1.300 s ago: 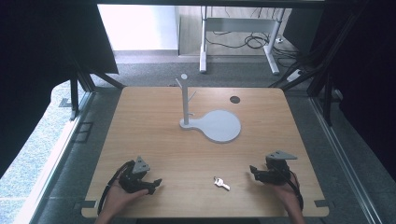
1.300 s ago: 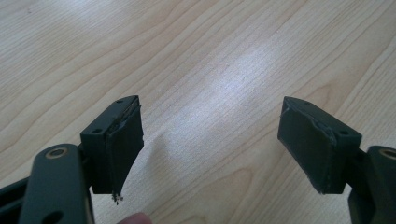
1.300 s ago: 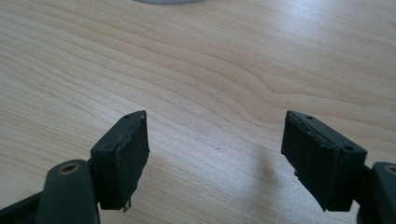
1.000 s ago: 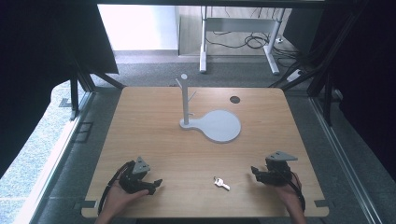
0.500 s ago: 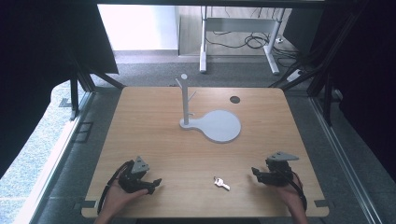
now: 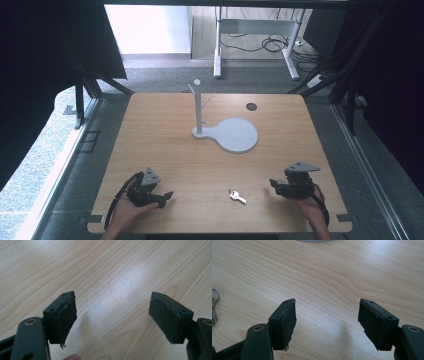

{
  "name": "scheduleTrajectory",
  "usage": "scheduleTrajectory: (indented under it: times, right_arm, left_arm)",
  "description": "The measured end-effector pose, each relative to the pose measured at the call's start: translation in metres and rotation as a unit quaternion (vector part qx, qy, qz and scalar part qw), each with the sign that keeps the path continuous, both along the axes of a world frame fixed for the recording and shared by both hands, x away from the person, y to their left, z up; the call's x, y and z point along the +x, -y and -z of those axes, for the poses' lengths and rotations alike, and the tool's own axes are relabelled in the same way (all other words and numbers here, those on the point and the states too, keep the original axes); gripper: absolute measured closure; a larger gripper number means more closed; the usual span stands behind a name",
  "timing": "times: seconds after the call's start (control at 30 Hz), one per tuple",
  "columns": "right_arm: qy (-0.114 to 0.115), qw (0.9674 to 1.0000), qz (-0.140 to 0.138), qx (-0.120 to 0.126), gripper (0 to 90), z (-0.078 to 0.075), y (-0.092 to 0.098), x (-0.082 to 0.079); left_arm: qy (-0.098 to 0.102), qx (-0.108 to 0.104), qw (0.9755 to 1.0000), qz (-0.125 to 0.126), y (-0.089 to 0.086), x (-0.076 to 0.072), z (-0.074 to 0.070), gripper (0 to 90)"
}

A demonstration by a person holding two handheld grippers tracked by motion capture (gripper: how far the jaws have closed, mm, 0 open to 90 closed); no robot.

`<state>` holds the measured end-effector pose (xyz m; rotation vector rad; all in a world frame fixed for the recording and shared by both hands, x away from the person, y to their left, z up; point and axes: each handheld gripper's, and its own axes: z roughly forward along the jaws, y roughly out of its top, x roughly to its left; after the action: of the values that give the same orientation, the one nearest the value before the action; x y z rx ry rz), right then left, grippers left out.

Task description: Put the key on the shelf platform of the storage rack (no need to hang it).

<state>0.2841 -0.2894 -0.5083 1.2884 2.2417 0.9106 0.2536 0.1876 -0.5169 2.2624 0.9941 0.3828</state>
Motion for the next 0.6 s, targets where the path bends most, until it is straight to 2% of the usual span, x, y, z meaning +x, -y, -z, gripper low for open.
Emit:
scheduleTrajectory:
  times: [0.23,0.4,0.47,0.5,0.53,0.6]
  right_arm:
    - [0.003,0.9999,-0.012,0.004,33.3,-0.006,-0.004,-0.001]
    - [0.015,0.999,-0.04,0.013,37.9,-0.022,-0.013,-0.003]
    - [0.01,0.9982,-0.057,0.013,38.2,-0.028,-0.018,-0.003]
    - [0.01,0.9982,-0.057,0.013,38.2,-0.028,-0.018,-0.003]
    - [0.007,0.9976,-0.069,0.009,38.6,-0.034,-0.023,-0.001]
    - [0.006,0.9974,-0.072,0.006,39.1,-0.037,-0.025,0.0]
  left_arm:
    - [-0.001,0.002,1.0,0.001,0.001,-0.001,0.0,22.5]
    - [0.004,-0.001,1.0,0.0,0.0,-0.002,-0.004,22.6]
    - [0.004,-0.002,1.0,0.0,0.0,-0.003,-0.004,22.6]
    - [0.004,-0.002,1.0,0.0,0.0,-0.003,-0.004,22.6]
    - [0.003,-0.001,1.0,0.002,0.001,-0.003,-0.004,22.6]
    - [0.003,-0.001,1.0,0.003,0.002,-0.003,-0.004,22.6]
